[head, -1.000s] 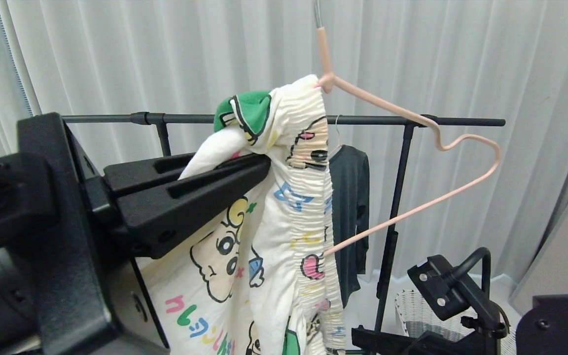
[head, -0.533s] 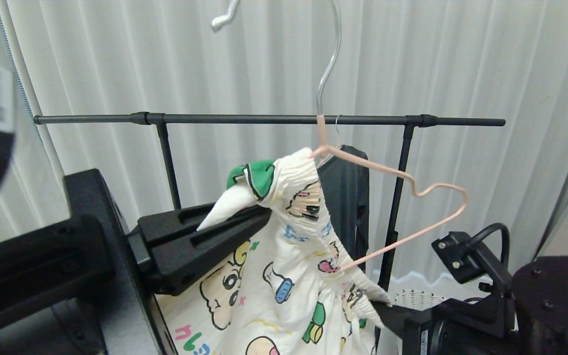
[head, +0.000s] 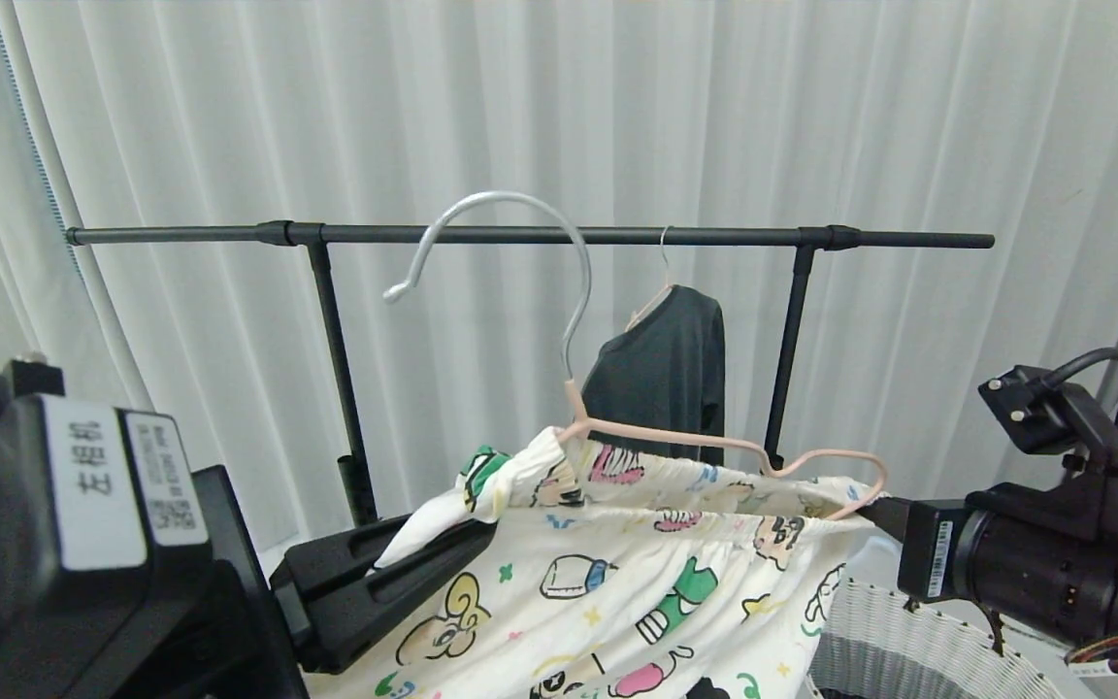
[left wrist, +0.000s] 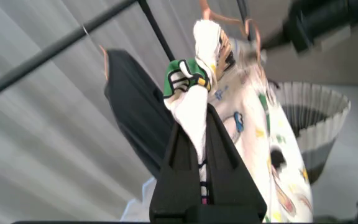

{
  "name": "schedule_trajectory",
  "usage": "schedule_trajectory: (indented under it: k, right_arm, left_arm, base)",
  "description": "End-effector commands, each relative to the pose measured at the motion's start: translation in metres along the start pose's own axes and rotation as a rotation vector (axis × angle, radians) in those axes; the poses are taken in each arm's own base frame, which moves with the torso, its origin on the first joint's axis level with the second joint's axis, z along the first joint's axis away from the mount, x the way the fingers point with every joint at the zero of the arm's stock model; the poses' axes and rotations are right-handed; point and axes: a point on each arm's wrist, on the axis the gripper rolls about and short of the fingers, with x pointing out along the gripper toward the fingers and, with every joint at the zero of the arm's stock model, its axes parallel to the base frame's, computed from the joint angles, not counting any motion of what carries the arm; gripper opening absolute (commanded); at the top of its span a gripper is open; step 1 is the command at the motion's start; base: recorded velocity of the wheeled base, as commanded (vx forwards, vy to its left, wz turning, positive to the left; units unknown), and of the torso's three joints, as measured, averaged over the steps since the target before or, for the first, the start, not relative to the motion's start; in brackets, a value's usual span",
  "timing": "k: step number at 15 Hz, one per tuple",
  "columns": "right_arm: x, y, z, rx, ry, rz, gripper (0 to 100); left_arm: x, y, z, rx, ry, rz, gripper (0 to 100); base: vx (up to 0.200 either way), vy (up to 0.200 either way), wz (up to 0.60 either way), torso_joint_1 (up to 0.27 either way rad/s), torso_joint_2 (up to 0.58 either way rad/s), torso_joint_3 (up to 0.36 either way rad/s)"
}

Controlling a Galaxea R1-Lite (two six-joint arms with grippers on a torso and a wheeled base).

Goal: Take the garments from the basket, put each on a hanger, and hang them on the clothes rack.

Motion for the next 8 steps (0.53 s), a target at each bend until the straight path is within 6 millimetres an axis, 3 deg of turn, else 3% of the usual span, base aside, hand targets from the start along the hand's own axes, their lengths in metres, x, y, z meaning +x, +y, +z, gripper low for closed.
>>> schedule_trajectory:
  k: [1, 8]
  right_arm:
    - [-0.001, 0.0, 0.004, 0.004, -0.019, -0.001, 0]
    - [0.0, -0.014, 0.015, -0.023, -0.049, -0.044, 0]
  left_arm:
    - [-0.004, -0.002, -0.007, 0.002, 0.015, -0.01, 0]
    - [-0.009, 0.013, -0.021, -0.013, 0.05, 0.044, 0]
  base:
    - [0.0, 0.0, 0.0, 0.0, 0.0, 0.0]
    - [0.0, 0.0, 0.0, 0.0, 0.0, 0.0]
